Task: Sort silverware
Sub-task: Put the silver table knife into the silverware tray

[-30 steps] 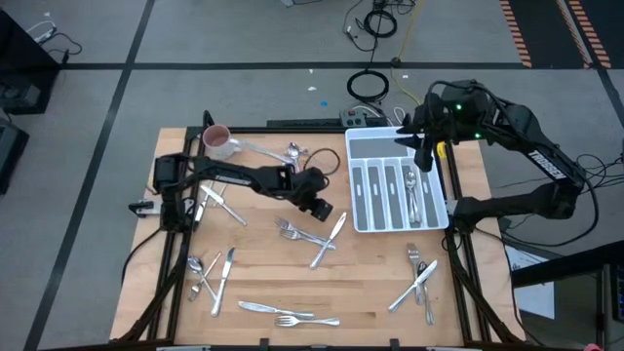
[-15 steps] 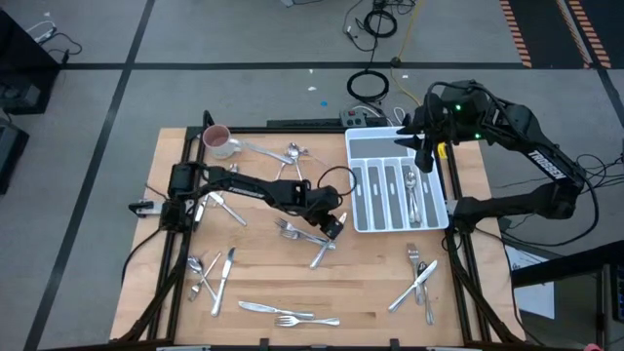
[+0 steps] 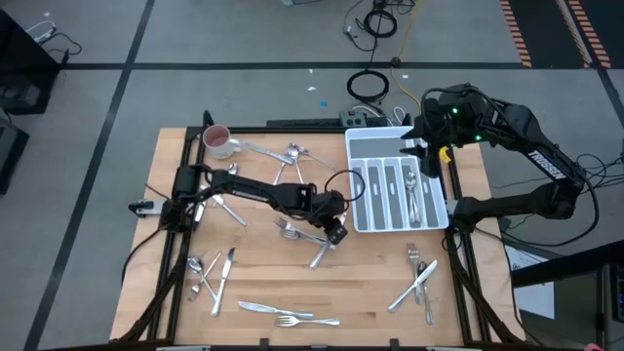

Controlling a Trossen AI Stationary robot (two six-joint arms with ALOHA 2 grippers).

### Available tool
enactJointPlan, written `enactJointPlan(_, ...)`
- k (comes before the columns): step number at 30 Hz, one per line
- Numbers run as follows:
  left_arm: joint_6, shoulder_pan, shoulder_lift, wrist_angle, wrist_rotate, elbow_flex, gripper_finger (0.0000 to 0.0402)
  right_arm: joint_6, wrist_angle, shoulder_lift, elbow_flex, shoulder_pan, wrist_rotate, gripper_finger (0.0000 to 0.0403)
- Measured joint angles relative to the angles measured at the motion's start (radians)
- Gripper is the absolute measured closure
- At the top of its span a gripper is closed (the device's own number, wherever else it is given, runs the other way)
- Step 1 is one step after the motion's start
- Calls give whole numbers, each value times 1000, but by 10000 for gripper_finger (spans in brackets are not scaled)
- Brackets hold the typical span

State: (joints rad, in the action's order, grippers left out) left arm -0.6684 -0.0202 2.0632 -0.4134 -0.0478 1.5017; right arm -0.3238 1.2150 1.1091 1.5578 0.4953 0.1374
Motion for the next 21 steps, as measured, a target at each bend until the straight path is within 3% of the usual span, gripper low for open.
enactJointPlan(12,-135,6,0,-145,27,-2,260,-10,1,0,0,0,0,208)
enactJointPlan(21,-138,4,0,-74,75,-2,260,29,-6,2,0,0,-1,210)
